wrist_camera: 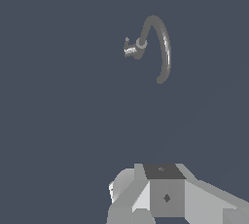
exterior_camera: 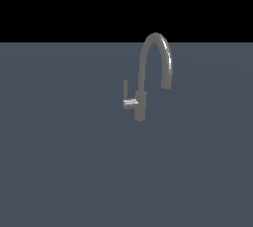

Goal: Turn on the faucet by rotating a designated handle.

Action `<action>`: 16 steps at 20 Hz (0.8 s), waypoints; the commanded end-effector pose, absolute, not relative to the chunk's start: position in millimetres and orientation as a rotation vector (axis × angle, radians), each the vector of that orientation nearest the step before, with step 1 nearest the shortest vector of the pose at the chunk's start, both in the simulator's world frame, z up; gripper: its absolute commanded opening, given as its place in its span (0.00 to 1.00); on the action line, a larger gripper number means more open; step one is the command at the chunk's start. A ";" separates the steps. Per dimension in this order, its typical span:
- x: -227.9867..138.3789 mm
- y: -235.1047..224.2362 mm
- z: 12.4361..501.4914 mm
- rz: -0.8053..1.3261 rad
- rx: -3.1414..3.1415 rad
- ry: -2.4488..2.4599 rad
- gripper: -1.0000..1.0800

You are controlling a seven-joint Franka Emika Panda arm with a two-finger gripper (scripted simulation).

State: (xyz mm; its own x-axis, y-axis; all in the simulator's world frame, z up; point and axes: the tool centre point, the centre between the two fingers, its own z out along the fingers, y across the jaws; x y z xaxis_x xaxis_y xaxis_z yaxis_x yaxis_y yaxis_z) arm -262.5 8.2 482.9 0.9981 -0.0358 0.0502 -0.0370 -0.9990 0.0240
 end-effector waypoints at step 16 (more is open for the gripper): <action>-234.3 50.9 399.1 0.306 2.978 -0.486 0.00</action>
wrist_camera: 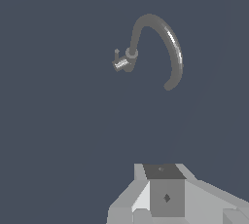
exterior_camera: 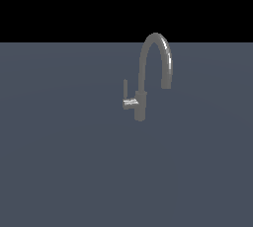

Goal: Turn on the faucet by rotating a designated handle.

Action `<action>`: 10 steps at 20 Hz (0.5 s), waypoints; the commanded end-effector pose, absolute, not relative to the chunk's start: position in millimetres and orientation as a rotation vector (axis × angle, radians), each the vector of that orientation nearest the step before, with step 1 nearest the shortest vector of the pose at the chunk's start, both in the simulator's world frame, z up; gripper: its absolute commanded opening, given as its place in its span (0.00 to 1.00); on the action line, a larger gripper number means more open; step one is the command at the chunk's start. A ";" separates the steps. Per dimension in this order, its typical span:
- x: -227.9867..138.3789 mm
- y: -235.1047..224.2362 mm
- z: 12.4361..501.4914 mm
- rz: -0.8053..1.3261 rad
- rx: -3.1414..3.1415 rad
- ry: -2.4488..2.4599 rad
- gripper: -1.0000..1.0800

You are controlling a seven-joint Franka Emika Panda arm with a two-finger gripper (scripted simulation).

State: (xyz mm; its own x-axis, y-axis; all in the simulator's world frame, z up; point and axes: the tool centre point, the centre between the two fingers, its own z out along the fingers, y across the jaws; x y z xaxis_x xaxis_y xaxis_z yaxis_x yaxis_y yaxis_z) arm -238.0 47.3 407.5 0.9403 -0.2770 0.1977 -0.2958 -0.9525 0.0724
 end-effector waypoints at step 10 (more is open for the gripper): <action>-205.1 69.8 349.2 0.436 2.863 -0.727 0.00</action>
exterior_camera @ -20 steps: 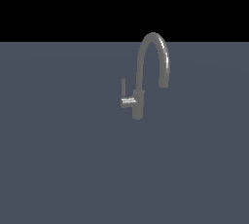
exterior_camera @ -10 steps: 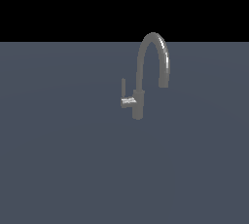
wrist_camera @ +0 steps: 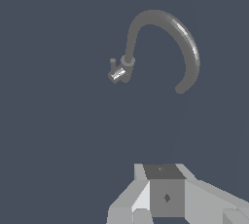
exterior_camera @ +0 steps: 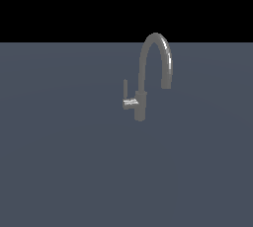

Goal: Turn on the faucet by rotating a designated handle.

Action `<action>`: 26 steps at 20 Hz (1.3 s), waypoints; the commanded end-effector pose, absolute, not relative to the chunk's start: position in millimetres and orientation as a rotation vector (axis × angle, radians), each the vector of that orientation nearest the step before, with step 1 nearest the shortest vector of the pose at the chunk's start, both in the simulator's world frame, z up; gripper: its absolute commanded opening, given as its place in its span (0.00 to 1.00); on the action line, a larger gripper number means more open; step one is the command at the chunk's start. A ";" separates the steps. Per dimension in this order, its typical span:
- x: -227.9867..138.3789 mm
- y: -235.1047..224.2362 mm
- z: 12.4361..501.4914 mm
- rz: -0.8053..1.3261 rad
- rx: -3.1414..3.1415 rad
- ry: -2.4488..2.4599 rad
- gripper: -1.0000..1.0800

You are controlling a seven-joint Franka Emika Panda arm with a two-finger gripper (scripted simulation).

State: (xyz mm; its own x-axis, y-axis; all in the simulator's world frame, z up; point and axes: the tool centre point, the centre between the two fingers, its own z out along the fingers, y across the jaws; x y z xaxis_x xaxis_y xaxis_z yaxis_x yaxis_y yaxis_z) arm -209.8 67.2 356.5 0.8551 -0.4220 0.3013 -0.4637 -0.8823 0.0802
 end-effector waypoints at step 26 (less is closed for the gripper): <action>-124.5 83.5 258.3 0.665 2.570 -1.171 0.00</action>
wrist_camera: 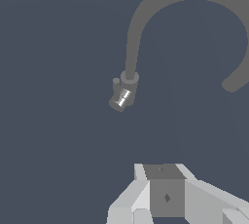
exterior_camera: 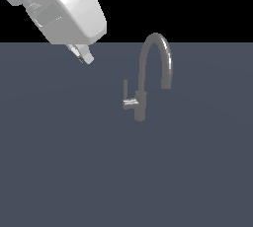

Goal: Turn on the faucet by rotating a designated handle.

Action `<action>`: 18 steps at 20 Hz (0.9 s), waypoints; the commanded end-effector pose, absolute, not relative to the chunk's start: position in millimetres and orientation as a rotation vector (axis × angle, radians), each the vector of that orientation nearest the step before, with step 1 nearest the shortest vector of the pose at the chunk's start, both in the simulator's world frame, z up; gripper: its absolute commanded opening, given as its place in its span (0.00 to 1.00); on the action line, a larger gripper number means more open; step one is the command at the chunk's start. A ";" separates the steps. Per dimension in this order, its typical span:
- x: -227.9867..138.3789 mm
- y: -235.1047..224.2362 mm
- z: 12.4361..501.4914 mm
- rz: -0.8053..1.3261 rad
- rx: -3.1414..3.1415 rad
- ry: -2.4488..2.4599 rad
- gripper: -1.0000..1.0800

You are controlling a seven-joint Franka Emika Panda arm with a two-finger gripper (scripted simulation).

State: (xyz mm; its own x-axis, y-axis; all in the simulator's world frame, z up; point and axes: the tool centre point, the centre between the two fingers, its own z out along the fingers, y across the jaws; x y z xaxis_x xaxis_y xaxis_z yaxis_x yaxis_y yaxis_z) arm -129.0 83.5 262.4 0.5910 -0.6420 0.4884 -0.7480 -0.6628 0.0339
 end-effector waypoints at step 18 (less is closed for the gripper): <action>-83.2 75.6 224.8 0.755 2.408 -1.350 0.00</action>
